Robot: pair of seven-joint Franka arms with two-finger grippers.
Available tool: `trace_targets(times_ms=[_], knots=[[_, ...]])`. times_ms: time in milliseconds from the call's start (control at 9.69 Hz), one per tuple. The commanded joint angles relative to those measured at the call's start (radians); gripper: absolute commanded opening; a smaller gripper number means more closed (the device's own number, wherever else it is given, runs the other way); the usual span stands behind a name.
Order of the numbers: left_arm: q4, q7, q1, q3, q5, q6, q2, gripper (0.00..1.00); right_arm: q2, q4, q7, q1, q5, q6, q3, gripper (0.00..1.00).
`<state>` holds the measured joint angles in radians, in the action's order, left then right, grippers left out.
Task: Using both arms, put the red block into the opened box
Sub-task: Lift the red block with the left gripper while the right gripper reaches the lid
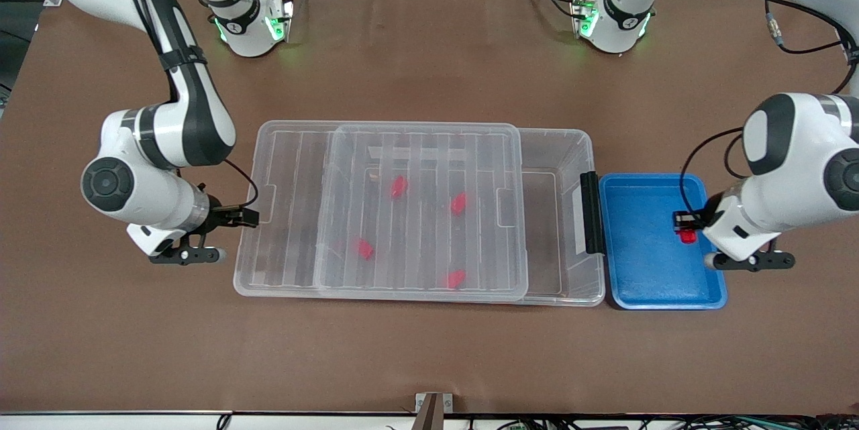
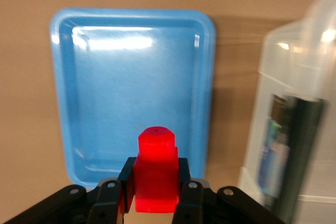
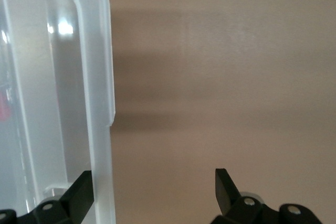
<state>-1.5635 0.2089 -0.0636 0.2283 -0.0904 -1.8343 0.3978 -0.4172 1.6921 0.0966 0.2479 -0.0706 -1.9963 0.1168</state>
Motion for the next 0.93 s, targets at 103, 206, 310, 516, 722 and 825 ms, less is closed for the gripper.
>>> trace_targets(times_ms=[103, 206, 310, 516, 722, 825], knots=[[-0.021, 0.258, 0.123, 0.072, -0.009, 0.032, 0.01, 0.0, 0.026, 0.008, -0.081, -0.071, 0.028, 0.034, -0.011, 1.0], [-0.021, 0.318, 0.175, 0.072, -0.009, 0.011, 0.028, 0.0, 0.026, 0.006, -0.087, -0.087, 0.028, 0.037, -0.011, 1.0], [-0.041, 0.363, 0.221, 0.072, -0.009, -0.041, 0.042, 0.0, 0.028, -0.006, -0.075, -0.085, 0.025, 0.053, -0.012, 1.0], [-0.11, 0.397, 0.277, 0.072, -0.011, -0.197, 0.073, 0.01, 0.028, -0.104, -0.025, -0.076, 0.005, 0.115, -0.019, 1.0], [-0.217, 0.399, 0.297, 0.072, -0.011, -0.387, 0.09, 0.01, 0.067, -0.251, 0.104, -0.064, 0.006, 0.262, -0.02, 1.0], [-0.265, 0.399, 0.298, 0.071, -0.012, -0.452, 0.093, 0.01, 0.118, -0.278, 0.167, -0.062, 0.008, 0.311, -0.019, 1.0]])
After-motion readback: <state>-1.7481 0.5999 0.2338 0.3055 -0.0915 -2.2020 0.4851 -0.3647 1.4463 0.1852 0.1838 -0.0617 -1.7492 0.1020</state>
